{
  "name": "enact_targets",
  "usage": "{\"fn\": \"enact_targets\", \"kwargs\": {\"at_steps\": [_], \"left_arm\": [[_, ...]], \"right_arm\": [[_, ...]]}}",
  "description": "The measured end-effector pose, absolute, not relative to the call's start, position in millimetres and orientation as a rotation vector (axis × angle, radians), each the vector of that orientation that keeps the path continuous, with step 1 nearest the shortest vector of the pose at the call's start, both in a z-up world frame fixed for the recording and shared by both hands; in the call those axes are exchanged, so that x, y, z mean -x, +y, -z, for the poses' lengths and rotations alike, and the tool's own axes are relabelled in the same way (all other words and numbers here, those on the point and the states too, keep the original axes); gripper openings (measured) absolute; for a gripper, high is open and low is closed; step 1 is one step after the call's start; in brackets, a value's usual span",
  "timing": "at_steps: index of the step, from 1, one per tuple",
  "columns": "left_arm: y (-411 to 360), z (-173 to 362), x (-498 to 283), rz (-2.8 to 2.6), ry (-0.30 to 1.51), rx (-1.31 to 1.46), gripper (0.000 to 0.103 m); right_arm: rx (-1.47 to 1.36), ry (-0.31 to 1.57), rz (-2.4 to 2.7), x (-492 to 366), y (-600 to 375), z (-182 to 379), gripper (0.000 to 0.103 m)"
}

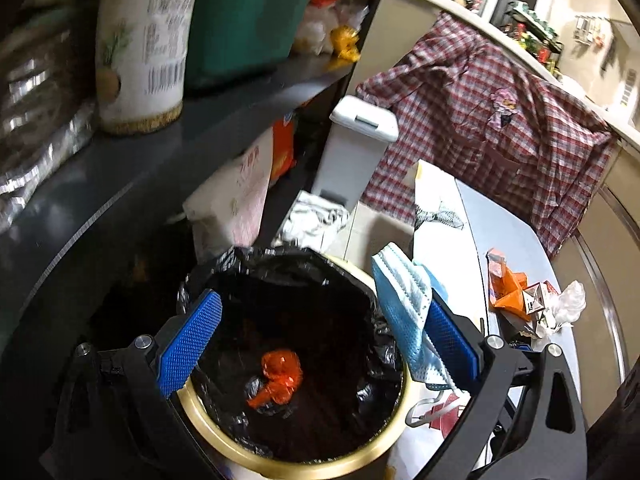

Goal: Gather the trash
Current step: 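Lower the blue mask into the bin and open the left gripper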

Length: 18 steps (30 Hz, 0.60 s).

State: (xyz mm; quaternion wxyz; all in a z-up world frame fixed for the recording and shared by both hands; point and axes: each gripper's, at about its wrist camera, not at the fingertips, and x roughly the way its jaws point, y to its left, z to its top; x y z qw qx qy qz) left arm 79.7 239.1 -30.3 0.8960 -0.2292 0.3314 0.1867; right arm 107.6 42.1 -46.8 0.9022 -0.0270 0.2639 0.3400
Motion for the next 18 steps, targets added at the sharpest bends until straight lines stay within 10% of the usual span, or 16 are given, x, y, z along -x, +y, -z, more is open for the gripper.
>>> {"fn": "enact_targets", "kwargs": {"at_steps": [18], "left_arm": [[244.5, 52.8, -87.1, -0.334, 0.778, 0.594, 0.096]], "right_arm": [[-0.006, 0.499, -0.755, -101.6, 38.5, 34.3, 0.073]]}}
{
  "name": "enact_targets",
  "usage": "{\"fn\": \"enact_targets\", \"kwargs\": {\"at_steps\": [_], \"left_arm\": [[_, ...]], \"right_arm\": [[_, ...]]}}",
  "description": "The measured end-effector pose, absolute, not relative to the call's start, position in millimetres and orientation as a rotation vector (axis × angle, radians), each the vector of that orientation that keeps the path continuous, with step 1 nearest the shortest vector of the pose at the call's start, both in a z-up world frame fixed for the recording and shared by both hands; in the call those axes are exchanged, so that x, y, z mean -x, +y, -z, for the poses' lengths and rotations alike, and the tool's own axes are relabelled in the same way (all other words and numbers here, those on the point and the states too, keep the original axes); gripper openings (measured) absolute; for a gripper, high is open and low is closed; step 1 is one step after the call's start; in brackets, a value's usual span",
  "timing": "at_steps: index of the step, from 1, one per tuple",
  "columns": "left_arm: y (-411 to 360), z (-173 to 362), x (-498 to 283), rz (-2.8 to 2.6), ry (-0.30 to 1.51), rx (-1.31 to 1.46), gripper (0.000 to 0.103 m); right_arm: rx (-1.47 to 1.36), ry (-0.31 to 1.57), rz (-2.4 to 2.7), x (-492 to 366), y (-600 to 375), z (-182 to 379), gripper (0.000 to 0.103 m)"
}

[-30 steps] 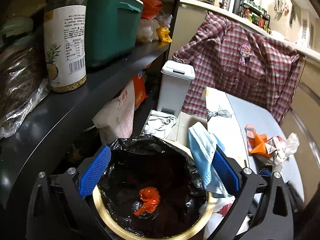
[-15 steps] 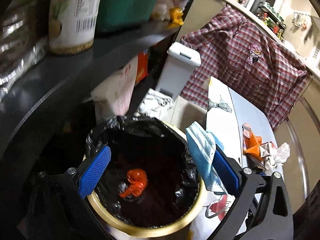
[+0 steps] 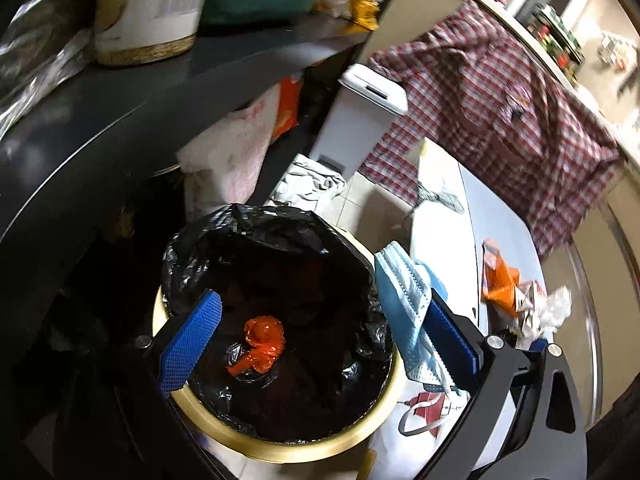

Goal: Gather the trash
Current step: 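Lower the blue mask into the bin and open the left gripper, then move the right gripper back to the table and grasp the white tissue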

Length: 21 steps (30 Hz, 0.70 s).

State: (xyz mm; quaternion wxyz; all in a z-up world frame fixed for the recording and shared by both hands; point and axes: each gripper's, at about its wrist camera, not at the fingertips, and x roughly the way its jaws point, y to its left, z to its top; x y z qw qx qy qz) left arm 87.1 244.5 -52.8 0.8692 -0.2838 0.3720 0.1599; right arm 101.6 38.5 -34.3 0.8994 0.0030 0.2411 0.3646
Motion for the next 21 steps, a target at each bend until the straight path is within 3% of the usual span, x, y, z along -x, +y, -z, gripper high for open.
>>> {"fn": "enact_targets", "kwargs": {"at_steps": [9, 21], "left_arm": [[233.9, 31.1, -78.9, -0.213, 0.664, 0.573, 0.096], [238.2, 29.4, -83.1, -0.312, 0.661, 0.509, 0.096]], "right_arm": [[0.125, 0.692, -0.722, -120.2, 72.4, 77.3, 0.073], [0.088, 0.660, -0.718, -118.8, 58.4, 67.1, 0.073]]}}
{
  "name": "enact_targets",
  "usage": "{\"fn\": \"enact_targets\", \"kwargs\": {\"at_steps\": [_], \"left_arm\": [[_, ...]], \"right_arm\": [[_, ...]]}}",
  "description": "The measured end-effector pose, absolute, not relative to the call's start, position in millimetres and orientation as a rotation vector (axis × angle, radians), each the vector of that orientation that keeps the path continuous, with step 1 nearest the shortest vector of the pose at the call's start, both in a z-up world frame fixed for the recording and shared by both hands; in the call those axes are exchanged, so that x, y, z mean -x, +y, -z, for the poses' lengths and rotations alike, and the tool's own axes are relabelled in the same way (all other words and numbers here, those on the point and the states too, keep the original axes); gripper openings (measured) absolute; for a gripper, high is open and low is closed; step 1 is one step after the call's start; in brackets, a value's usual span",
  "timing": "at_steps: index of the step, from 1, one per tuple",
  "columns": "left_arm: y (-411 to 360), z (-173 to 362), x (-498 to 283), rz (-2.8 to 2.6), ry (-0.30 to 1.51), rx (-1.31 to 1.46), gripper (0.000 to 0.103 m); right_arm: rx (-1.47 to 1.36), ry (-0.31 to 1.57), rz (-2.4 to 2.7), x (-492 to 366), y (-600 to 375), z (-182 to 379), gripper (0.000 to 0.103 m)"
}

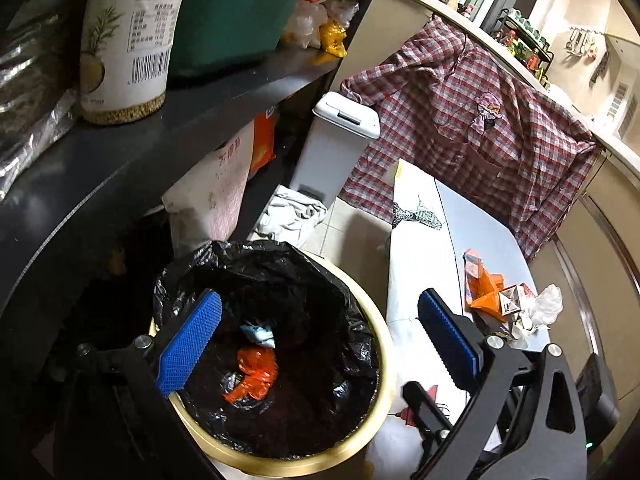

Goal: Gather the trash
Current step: 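Move the right gripper back to the table and grasp the white tissue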

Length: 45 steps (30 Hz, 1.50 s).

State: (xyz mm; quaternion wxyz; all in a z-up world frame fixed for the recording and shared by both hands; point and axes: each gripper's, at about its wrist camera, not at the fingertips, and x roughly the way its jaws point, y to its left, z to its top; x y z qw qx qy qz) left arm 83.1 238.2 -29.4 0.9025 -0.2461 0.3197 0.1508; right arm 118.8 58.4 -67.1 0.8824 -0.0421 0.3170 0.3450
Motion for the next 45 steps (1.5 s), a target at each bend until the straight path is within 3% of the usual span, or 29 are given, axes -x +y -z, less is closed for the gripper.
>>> {"fn": "enact_targets", "kwargs": {"at_steps": [3, 9, 20, 29, 39, 40, 42, 43, 44, 45], "left_arm": [[233.1, 25.9, -82.0, -0.333, 0.646, 0.467, 0.096], [211.9, 15.5, -88.5, -0.360, 0.623, 0.348, 0.096], [138.2, 6.1, -131.3, -0.228, 0.642, 0.272, 0.096], [111.2, 20.6, -166.5, -0.221, 0.671, 0.226, 0.096], [117.1, 36.1, -178.6, -0.236, 0.702, 0.229, 0.096], [118.0, 36.6, -178.3, -0.238, 0.701, 0.226, 0.096], [118.6, 36.6, -177.4, -0.244, 0.696, 0.216, 0.096], [119.5, 37.0, -177.3, -0.246, 0.695, 0.212, 0.096], [120.2, 37.1, -176.8, -0.249, 0.694, 0.210, 0.096], [119.9, 36.5, -177.2, -0.250, 0.693, 0.210, 0.096]], "right_arm": [[0.088, 0.639, -0.697, -116.0, 46.6, 61.5, 0.073], [0.072, 0.579, -0.550, -114.9, -4.4, 47.4, 0.083], [-0.051, 0.620, -0.183, -152.7, -133.0, 56.6, 0.085], [-0.043, 0.724, -0.146, -190.8, -141.8, 99.3, 0.085], [-0.016, 0.725, -0.169, -207.3, -117.3, 109.0, 0.085], [-0.016, 0.730, -0.172, -209.2, -115.9, 109.2, 0.083], [-0.026, 0.734, -0.178, -211.3, -114.3, 110.7, 0.057], [-0.032, 0.749, -0.186, -213.4, -114.8, 112.1, 0.021], [-0.042, 0.761, -0.196, -213.9, -116.4, 112.7, 0.001], [-0.053, 0.749, -0.197, -211.5, -118.3, 110.8, 0.001]]}}
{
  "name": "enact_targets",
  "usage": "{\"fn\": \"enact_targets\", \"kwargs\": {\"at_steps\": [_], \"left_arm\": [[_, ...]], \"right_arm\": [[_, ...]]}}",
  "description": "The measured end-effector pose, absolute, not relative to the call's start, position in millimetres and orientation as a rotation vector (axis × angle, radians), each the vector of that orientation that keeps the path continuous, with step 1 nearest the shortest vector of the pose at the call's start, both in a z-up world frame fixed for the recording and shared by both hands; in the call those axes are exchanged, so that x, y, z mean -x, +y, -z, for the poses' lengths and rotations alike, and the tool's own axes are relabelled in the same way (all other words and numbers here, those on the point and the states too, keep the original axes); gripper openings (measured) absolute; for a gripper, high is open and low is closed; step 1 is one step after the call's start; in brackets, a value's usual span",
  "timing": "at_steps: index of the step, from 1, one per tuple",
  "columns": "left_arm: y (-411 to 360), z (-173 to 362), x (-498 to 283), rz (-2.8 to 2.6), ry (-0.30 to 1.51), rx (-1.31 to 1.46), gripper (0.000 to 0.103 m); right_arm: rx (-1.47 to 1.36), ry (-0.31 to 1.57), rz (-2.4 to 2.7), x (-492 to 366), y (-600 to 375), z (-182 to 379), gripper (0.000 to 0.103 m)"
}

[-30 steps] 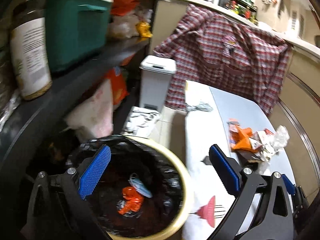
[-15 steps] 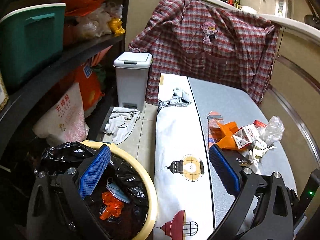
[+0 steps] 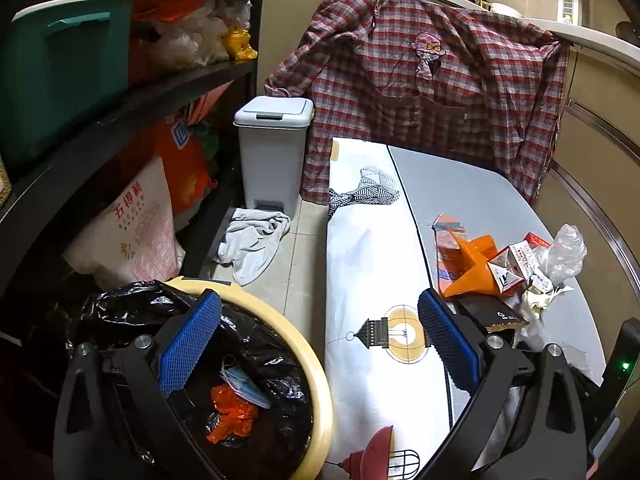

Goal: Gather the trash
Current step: 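Move the right gripper back to the table and grasp the white tissue, then grasp the black wrapper with the left gripper while the right gripper holds the tissue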

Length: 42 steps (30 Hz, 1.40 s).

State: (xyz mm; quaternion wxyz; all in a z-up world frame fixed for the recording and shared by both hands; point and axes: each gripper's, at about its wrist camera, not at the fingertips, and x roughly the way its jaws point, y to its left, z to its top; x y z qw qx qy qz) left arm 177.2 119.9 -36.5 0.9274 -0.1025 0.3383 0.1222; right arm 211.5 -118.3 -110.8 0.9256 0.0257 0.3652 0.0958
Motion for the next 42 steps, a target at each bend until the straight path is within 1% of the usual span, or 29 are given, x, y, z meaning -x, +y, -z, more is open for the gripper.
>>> {"fn": "enact_targets", "kwargs": {"at_steps": [7, 14, 20, 26, 28, 33, 38, 39, 40, 41, 42], "left_arm": [[112.3, 36.5, -179.0, -0.208, 0.687, 0.231, 0.096], [54.0, 44.4, -190.6, -0.051, 0.681, 0.168, 0.096], [-8.0, 64.4, -213.9, 0.096, 0.694, 0.068, 0.096], [-35.8, 94.0, -235.5, 0.131, 0.752, -0.048, 0.095], [-34.8, 99.6, -243.7, 0.134, 0.768, -0.051, 0.088], [-32.4, 108.7, -255.6, 0.147, 0.808, -0.047, 0.083], [-38.8, 113.6, -256.6, 0.190, 0.818, -0.074, 0.068], [-39.2, 112.5, -256.8, 0.205, 0.816, -0.070, 0.057], [-40.1, 112.8, -257.1, 0.211, 0.821, -0.068, 0.040], [-40.3, 113.5, -258.4, 0.221, 0.832, -0.063, 0.032], [-39.1, 113.8, -258.8, 0.239, 0.839, -0.048, 0.027]], "right_arm": [[-0.105, 0.658, -0.195, -182.6, -139.1, 76.5, 0.001], [-0.173, 0.590, -0.141, -168.9, -176.3, 40.5, 0.001], [-0.207, 0.598, -0.119, -170.9, -193.9, 42.7, 0.001], [-0.244, 0.607, -0.130, -175.8, -204.2, 46.5, 0.001], [-0.252, 0.608, -0.135, -177.0, -205.0, 47.2, 0.001], [-0.258, 0.615, -0.141, -180.4, -204.5, 48.7, 0.001], [-0.269, 0.633, -0.129, -183.4, -206.4, 53.5, 0.001], [-0.272, 0.635, -0.128, -183.6, -207.5, 54.6, 0.001], [-0.274, 0.636, -0.127, -183.5, -208.1, 55.3, 0.001], [-0.273, 0.637, -0.127, -183.8, -208.1, 55.5, 0.001], [-0.268, 0.636, -0.126, -183.5, -207.6, 55.6, 0.001]]}}
